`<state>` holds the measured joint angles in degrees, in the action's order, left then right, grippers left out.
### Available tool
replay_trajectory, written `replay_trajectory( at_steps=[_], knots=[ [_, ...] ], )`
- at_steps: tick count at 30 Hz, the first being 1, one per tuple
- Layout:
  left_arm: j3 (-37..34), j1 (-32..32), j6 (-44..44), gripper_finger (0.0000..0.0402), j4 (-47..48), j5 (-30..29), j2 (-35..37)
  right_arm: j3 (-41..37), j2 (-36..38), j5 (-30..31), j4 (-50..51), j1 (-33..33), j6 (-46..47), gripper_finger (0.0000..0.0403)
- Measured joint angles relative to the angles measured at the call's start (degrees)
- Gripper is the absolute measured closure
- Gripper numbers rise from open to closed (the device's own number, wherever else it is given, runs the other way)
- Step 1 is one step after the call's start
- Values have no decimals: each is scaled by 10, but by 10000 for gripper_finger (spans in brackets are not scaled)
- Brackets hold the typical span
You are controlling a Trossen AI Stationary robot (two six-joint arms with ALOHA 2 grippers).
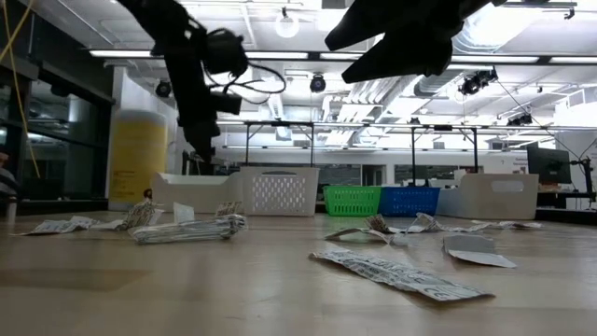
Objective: Pick & Place Travel size toiletries
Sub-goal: Put the silver nail cutter into the left white bin
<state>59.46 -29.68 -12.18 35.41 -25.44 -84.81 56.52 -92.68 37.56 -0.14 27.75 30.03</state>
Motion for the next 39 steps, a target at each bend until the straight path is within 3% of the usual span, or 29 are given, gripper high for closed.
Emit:
replay_trajectory(
  at_steps=[6,12,14,19,24,33,39],
  knots=[
    [1,-111,-58,374,-58,118,-34,0,0,0,-1,-2,3,94],
    [1,-149,-78,371,-77,129,-61,0,0,0,-2,-4,17,94],
    [1,-154,-82,351,-76,130,-66,0,0,0,-2,-4,17,94],
    [1,-153,-92,276,-85,129,-71,0,0,0,-6,-5,17,94],
    [1,-153,-91,234,-92,128,-71,0,0,0,-6,-5,29,94],
    [19,-140,-61,225,-49,108,-29,0,0,0,-5,-5,31,94],
    [19,-74,-4,225,-3,114,36,0,0,-3,-3,-12,44,94]
  ],
)
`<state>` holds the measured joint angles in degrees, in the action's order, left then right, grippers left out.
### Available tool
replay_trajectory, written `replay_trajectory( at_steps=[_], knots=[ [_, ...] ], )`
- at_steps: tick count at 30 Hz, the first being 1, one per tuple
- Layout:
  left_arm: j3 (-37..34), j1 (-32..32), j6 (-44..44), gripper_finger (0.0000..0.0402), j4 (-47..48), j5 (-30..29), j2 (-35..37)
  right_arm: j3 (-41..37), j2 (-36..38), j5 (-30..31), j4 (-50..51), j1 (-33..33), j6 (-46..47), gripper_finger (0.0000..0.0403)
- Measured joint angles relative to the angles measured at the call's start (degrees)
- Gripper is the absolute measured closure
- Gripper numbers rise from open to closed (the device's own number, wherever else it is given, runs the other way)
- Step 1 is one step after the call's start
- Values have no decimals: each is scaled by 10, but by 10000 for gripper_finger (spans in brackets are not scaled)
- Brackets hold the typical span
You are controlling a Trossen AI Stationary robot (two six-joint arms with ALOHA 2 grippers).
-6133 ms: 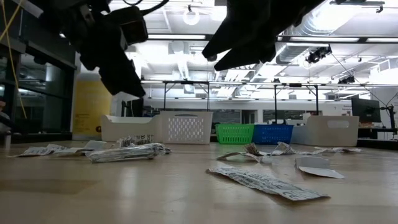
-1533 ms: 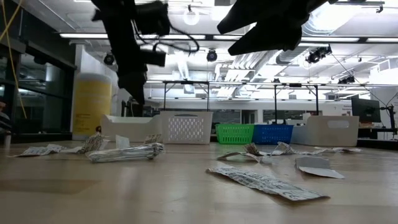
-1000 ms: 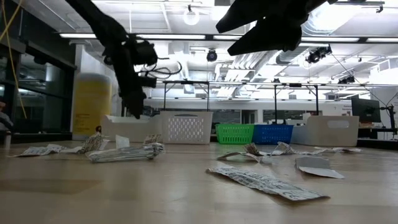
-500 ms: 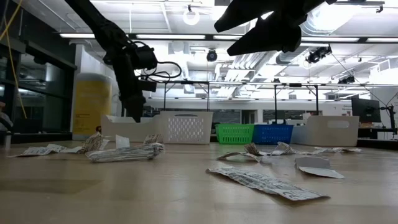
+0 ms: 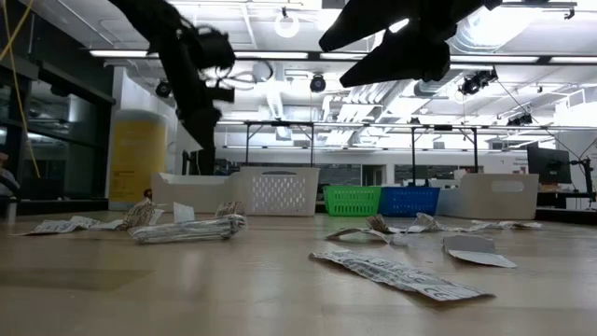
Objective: Pick & Place Travel size toiletries
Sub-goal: Put the silver nail cutter into the left white bin
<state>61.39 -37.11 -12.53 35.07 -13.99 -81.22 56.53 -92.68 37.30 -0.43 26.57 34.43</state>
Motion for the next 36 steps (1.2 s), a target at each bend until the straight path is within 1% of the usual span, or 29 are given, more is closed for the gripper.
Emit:
replay_trajectory(
  at_steps=[4,9,19,25,28,32,36],
  knots=[
    [-11,73,37,224,12,0,36,0,0,2,14,0,0,94],
    [-23,175,91,224,21,0,58,0,0,2,18,-4,-1,94],
    [-32,382,226,224,23,-1,62,0,0,-8,34,0,3,94],
    [-32,496,308,224,23,-17,62,0,0,-14,33,8,3,94],
    [-31,550,325,224,3,-21,48,0,0,-13,33,9,3,94],
    [-31,616,365,224,-36,-67,19,0,0,-13,33,10,5,94],
    [-31,661,398,224,-69,-109,-36,0,0,-14,32,9,5,94]
  ],
)
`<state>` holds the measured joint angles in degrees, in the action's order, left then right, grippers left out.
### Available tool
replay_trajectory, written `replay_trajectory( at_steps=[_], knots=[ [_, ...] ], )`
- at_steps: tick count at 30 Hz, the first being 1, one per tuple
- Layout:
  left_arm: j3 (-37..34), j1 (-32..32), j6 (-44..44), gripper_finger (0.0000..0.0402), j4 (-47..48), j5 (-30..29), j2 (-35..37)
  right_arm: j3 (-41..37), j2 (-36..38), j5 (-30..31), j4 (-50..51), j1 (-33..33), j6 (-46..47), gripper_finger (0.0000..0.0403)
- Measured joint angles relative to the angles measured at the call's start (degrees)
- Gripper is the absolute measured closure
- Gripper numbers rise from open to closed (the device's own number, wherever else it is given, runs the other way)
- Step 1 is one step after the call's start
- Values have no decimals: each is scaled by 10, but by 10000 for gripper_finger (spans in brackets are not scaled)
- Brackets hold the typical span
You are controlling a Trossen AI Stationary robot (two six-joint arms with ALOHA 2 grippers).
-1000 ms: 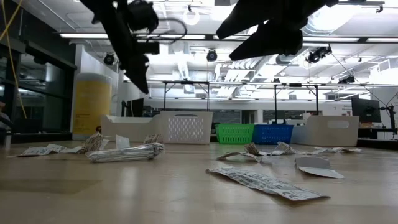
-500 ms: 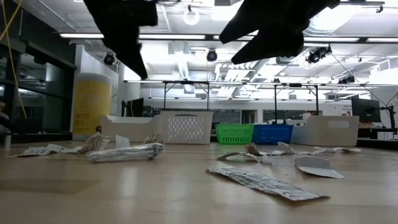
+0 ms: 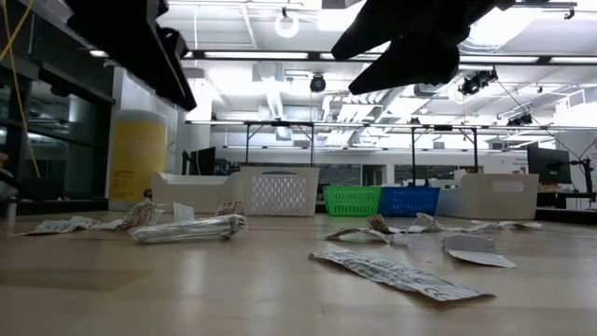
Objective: Pick & Place Travel size toiletries
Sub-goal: Put the silver nail cutter into the left white bin
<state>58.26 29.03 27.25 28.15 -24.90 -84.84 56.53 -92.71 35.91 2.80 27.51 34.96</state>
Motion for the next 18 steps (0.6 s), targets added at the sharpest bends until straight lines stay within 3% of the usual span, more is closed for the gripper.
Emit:
replay_trajectory(
  at_steps=[10,18],
  knots=[
    [0,16,1,224,-124,-34,-133,0,0,-3,4,6,-1,94],
    [2,2,35,224,-155,-42,-173,0,0,-2,8,14,-4,94]
  ],
)
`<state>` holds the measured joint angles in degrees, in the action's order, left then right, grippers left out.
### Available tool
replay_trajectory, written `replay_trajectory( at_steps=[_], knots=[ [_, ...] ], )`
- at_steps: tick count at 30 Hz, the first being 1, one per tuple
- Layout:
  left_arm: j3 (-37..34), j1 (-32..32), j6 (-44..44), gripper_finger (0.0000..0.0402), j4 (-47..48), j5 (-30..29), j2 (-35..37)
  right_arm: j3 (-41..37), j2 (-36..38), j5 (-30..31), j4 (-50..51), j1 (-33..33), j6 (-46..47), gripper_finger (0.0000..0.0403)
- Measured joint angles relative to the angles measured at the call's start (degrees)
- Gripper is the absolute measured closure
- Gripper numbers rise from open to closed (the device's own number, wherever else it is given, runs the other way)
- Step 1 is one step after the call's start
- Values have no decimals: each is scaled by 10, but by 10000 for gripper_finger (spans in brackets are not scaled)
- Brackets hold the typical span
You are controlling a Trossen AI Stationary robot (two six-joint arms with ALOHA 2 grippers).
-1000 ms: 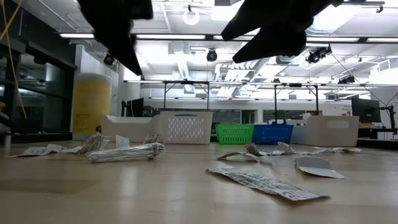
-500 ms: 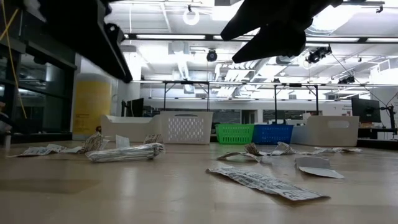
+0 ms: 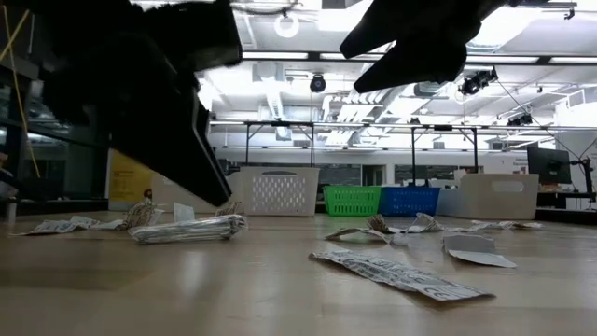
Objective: Pick & Place Travel size toiletries
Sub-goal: Put the silver nail cutter into the left white bin
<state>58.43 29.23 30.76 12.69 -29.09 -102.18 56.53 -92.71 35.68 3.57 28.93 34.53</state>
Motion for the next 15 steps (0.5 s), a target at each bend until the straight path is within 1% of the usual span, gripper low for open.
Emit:
replay_trajectory(
  at_steps=[7,15],
  knots=[
    [0,0,17,224,-1,-3,-33,0,0,1,1,0,6,94],
    [2,1,72,224,22,-2,-46,0,0,2,1,0,13,94]
  ],
)
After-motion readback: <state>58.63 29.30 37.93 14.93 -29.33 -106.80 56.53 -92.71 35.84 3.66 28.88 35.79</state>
